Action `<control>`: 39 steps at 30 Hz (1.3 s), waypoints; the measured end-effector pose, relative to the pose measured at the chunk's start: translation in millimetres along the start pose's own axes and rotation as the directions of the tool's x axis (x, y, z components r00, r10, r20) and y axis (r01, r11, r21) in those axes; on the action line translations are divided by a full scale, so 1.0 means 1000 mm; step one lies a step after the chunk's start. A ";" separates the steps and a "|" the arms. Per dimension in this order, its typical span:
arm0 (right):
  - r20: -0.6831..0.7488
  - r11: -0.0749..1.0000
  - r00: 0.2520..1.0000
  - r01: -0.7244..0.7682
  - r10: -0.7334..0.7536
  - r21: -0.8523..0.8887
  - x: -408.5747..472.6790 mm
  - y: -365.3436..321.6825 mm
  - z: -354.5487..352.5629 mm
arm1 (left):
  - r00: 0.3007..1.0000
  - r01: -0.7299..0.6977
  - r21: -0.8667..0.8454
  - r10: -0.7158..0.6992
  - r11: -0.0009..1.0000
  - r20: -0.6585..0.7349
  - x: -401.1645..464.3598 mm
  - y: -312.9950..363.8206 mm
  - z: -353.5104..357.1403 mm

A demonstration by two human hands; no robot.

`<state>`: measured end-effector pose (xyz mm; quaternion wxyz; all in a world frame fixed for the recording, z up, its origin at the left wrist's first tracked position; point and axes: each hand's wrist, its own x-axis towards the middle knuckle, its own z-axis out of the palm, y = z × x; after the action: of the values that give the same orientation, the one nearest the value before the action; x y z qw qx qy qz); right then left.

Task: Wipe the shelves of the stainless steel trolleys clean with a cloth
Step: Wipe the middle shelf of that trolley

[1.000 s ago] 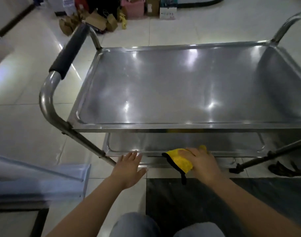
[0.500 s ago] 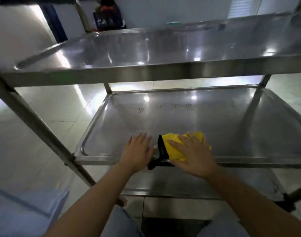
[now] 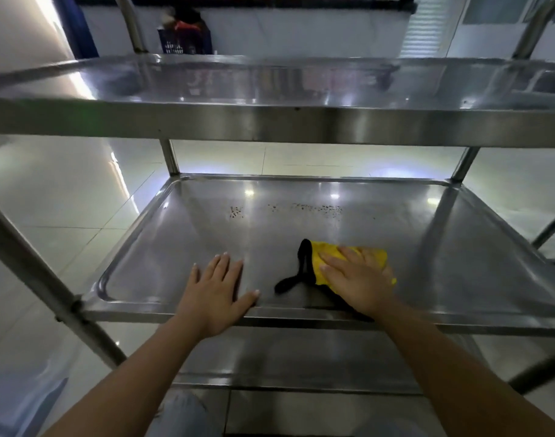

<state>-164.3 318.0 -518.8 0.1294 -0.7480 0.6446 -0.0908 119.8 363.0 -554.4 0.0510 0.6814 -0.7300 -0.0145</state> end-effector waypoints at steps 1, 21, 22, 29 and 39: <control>0.005 0.998 0.999 0.041 -0.041 -0.048 0.008 -0.015 0.007 | 1.000 0.004 0.006 -0.004 1.000 -0.007 0.000 0.001 0.000; -0.046 0.998 0.997 0.067 -0.067 -0.007 0.029 -0.037 0.016 | 0.961 0.217 -0.196 -0.245 0.956 -0.130 0.002 -0.073 -0.036; -0.042 0.996 0.995 0.086 -0.086 -0.012 0.031 -0.050 0.021 | 0.946 0.243 -0.238 -0.284 0.940 -0.156 0.001 -0.075 -0.032; -0.027 0.918 0.923 0.379 -0.385 -0.121 0.047 -0.168 0.070 | 0.898 0.325 -0.247 -0.380 0.913 -0.223 0.002 -0.080 -0.025; 0.068 0.930 0.944 0.329 -0.322 -0.163 0.072 -0.119 0.042 | 0.935 0.257 -0.245 -0.304 0.935 -0.180 0.000 -0.089 -0.024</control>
<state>-28.5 266.1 -524.0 0.0603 -0.8545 0.5144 -0.0398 210.7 357.8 -539.0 0.2014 0.7668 -0.6088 -0.0276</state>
